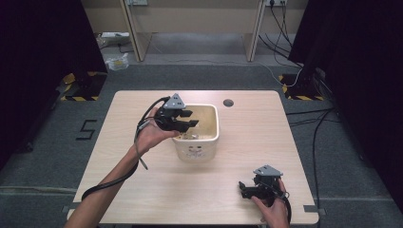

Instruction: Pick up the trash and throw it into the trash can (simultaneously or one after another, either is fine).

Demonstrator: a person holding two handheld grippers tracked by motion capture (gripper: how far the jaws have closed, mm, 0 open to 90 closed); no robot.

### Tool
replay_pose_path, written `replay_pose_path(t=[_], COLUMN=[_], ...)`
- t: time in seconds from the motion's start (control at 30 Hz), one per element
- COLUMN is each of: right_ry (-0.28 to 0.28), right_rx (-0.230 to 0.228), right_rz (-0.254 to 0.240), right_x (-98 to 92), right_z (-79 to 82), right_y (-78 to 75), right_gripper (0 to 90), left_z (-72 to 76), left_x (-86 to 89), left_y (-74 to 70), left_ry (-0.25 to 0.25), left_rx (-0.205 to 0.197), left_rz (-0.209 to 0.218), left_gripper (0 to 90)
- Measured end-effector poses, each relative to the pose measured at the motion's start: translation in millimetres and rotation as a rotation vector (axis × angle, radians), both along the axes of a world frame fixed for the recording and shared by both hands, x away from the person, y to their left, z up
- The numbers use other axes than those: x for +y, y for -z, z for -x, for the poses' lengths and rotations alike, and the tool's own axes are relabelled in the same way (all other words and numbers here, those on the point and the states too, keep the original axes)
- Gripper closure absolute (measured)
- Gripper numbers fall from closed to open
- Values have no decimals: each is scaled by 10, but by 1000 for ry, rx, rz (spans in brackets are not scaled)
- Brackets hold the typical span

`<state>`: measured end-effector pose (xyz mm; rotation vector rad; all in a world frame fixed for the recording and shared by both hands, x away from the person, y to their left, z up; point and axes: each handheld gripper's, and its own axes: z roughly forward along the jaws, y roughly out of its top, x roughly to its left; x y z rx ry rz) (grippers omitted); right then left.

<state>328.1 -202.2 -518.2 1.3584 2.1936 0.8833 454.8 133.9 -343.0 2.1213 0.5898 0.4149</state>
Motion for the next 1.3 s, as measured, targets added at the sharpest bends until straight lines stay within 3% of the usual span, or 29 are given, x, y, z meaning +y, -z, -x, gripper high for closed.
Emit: replay_pose_path(t=[0.67,0.97,1.3], right_ry=[0,0,0], right_rx=[0,0,0], right_rz=[1,1,1], right_x=[0,0,0], right_z=[0,0,0], right_y=[0,0,0], right_gripper=[10,10,10], left_z=[34,22,44], left_x=[131,328,584], left_y=[4,21,20], left_ry=[-30,-78,-124], left_rx=[23,48,47], left_rz=[17,56,96], left_gripper=[406,307,285])
